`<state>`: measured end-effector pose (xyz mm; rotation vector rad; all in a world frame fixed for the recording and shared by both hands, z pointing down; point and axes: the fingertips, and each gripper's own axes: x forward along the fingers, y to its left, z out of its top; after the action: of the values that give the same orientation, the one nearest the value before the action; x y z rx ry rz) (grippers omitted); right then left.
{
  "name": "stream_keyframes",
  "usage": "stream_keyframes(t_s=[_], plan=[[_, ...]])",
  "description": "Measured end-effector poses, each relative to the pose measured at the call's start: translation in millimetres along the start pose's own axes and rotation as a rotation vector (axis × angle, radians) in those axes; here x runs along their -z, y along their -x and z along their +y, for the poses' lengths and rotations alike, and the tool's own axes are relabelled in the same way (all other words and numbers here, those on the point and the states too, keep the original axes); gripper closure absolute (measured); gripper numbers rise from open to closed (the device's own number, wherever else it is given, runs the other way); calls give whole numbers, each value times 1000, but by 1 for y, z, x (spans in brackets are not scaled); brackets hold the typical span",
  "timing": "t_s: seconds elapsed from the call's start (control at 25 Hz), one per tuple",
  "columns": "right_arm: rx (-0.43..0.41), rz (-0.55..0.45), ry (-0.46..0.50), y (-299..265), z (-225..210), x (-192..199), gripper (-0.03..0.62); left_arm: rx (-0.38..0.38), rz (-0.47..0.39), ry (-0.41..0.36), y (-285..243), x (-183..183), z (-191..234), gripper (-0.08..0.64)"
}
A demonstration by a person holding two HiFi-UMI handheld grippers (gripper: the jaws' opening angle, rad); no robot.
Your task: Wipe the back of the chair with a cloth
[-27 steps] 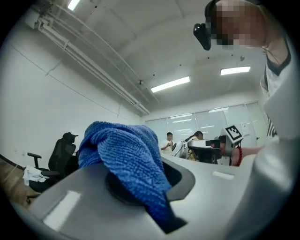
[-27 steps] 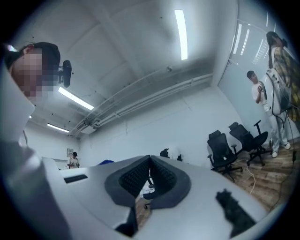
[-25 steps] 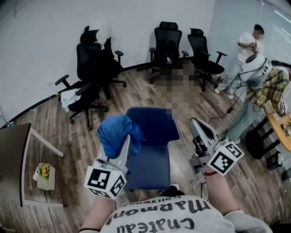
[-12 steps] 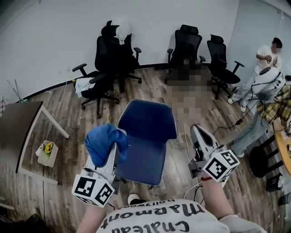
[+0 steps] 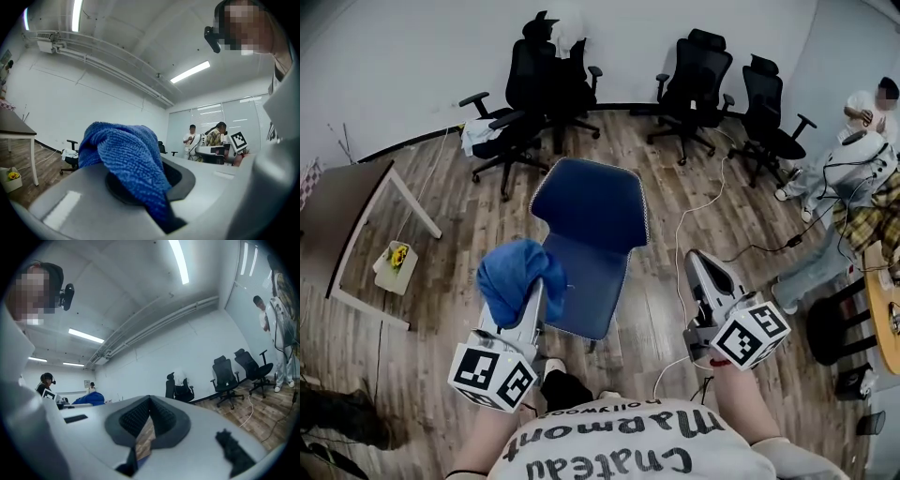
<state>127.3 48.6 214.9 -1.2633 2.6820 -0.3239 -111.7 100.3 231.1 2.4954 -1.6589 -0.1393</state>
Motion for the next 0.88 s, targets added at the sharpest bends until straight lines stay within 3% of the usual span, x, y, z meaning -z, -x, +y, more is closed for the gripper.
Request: stream_keyframes(t_s=[0.2,0.48,0.88], plan=[[-36,39,-6,14,11,11,578,-13,3,-16,9,8,-18,523],[-51,105,59,28,22,29,580,-37,16,-32,23,17,-30,523],[-67,102,60,37,26,37,578,-53,23,-63,38,24,-37,523]])
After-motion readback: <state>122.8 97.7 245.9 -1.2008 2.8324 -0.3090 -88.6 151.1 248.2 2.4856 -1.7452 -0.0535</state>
